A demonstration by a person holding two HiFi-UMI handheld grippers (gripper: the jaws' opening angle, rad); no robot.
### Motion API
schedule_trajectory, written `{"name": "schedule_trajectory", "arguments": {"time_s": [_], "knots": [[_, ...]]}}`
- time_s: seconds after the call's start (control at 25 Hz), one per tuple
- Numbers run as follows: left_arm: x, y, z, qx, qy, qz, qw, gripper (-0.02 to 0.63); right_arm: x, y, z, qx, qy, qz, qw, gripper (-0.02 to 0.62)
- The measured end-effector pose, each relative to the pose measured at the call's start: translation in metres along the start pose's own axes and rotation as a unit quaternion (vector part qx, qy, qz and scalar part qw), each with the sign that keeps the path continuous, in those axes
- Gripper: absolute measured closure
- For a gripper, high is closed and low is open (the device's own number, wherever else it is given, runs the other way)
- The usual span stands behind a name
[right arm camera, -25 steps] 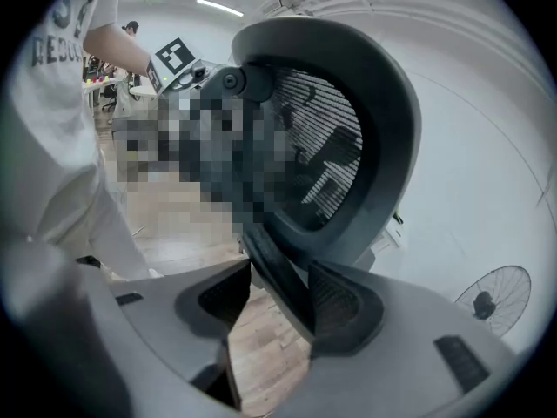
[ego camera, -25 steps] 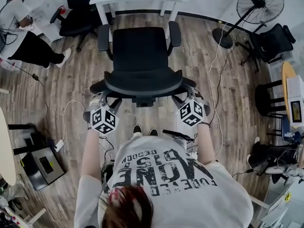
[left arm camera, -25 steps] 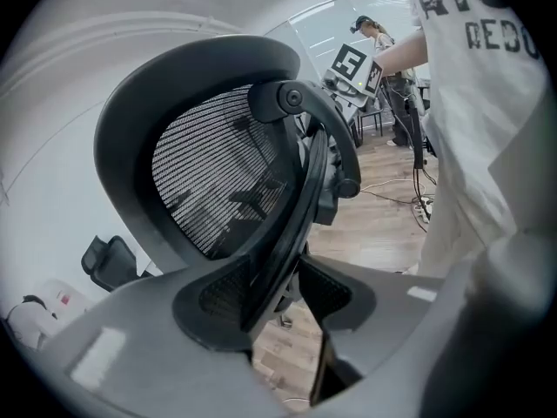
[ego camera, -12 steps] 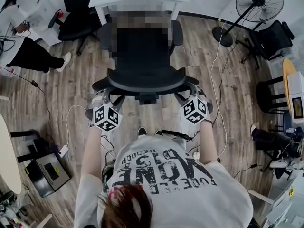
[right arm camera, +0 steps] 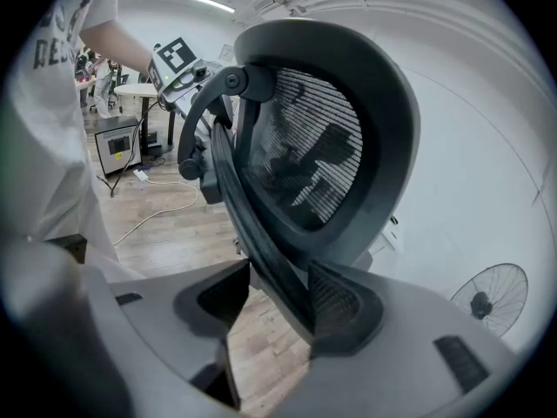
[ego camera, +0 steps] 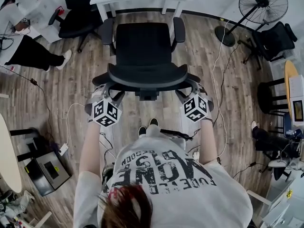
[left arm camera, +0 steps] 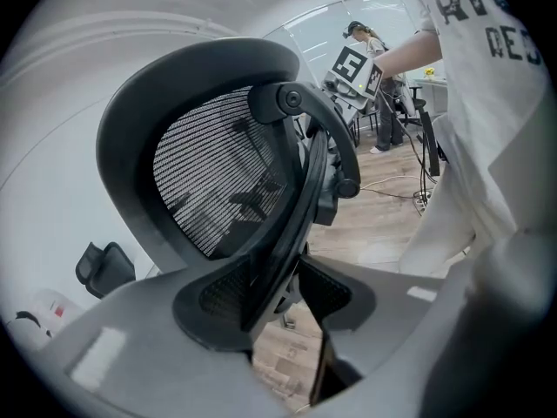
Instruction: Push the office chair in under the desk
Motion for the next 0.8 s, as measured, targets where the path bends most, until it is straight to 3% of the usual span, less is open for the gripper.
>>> {"name": "schedule_trajectory", "arguments": {"time_s": [0.8], "knots": [[0.009,-0.059,0.057,0.007,0.014,0.020,0.9997,0.420,-0.020,-0.039,-0.068,-0.021,0.004,0.003,1.000,0.400]]}}
Point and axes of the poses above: the fingertips, and each gripper's own axes: y backward along the fingers, z to its left, x out of its underside, the point moved 2 cm from there along y, backward along the fingers, and after that the axes turned 13 degrees about -x, right-handed, at the moved point
